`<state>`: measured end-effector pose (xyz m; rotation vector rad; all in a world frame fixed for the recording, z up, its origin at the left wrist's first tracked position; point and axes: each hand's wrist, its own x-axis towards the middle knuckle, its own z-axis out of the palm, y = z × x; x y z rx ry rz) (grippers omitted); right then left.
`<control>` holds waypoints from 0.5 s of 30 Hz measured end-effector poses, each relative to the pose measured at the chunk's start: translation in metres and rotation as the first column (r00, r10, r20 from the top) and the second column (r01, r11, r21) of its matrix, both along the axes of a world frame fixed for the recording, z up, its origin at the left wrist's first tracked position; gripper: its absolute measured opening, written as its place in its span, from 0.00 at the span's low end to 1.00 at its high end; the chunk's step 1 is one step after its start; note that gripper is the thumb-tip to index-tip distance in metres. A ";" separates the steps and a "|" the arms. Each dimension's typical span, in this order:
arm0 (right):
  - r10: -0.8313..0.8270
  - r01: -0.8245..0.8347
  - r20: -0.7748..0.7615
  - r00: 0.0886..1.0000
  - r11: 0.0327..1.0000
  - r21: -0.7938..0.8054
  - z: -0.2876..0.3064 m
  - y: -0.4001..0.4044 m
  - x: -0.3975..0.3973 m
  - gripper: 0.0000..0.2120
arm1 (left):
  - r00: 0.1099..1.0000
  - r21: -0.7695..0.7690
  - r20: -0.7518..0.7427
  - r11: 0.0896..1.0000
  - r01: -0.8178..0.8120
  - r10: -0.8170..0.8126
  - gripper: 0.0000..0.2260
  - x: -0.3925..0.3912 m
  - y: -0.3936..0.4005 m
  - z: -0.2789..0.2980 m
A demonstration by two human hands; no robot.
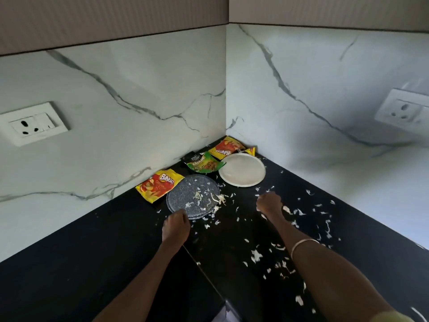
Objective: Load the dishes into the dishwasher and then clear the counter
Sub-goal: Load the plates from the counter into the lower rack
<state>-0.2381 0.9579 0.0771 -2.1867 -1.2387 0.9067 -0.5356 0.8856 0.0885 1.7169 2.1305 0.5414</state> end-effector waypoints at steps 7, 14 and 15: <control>-0.145 0.144 0.013 0.989 0.986 0.085 -0.008 0.090 -0.004 0.18 | 0.999 0.132 0.015 0.990 0.047 -0.049 0.12 0.019 0.056 -0.014; -0.145 0.147 0.200 0.969 0.989 0.004 -0.020 0.143 0.003 0.29 | 0.992 0.158 0.003 0.980 0.123 -0.125 0.13 0.037 0.090 -0.032; -0.146 0.150 0.215 0.966 0.989 -0.002 -0.022 0.148 0.003 0.28 | 0.993 0.156 0.012 0.981 0.118 -0.121 0.13 0.038 0.093 -0.035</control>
